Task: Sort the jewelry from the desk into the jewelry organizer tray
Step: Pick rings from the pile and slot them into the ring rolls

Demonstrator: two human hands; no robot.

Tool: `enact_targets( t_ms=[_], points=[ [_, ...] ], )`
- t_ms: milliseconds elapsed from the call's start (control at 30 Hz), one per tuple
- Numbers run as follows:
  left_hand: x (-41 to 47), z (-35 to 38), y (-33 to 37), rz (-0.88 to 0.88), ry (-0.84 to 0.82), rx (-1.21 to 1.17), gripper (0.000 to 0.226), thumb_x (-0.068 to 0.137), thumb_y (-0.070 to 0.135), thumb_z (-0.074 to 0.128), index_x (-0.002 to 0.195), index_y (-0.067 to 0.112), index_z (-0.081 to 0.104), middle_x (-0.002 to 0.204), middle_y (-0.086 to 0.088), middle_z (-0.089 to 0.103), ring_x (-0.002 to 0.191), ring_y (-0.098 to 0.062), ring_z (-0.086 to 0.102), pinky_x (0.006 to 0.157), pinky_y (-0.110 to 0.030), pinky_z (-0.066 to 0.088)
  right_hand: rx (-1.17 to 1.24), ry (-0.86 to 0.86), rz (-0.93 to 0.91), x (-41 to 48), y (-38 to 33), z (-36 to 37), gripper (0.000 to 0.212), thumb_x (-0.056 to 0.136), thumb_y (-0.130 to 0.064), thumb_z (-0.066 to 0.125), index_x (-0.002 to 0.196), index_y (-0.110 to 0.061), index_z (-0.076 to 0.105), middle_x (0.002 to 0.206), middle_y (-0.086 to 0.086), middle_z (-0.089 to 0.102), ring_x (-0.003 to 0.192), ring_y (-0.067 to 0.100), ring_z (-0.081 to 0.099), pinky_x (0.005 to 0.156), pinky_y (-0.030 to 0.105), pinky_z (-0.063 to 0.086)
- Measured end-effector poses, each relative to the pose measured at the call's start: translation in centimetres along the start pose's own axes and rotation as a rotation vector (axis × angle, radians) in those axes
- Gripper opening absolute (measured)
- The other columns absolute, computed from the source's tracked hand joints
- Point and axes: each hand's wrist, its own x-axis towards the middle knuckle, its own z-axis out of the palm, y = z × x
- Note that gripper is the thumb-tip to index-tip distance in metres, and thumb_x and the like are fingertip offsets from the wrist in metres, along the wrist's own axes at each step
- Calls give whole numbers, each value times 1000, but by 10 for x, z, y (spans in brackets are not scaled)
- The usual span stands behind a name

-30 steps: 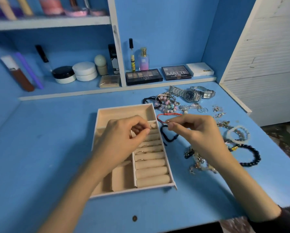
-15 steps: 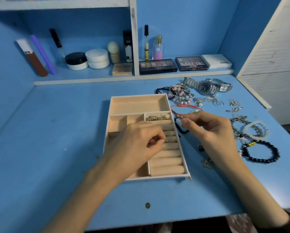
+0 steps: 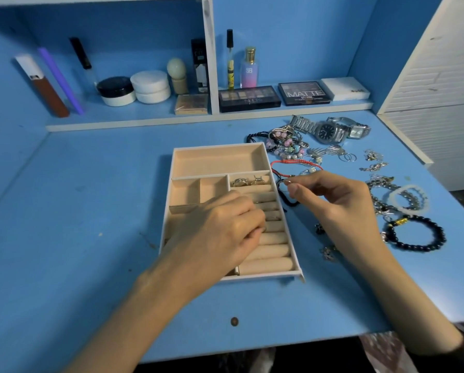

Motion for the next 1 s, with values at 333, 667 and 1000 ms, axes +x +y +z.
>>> enact_targets(
  t_ms=[333,667,1000],
  points=[
    [3,-2,-10,-30,-42,-129,14,79,19,62,89,21,72,78,15,65,79,1,50,68,-24,51,1,-3,2,-1,-2,0,17,79,-8,70,74,-24,71,75,-7,73,69,6,61,71,28,48],
    [4,-5,-12,-26,-68,-64,28,79,25,46,83,27,73,77,16,63,80,-1,44,63,-25,49,-10,-5,-1,0,1,0,15,80,-9,70,75,-23,72,77,-4,72,74,21,63,74,33,50],
    [15,-4,-19,-151,27,-189,31,75,16,45,84,27,73,75,21,60,77,-1,46,66,-18,42,-18,-23,-6,1,4,-1,13,80,-12,70,75,-24,72,77,-1,72,76,27,61,72,31,49]
  ],
)
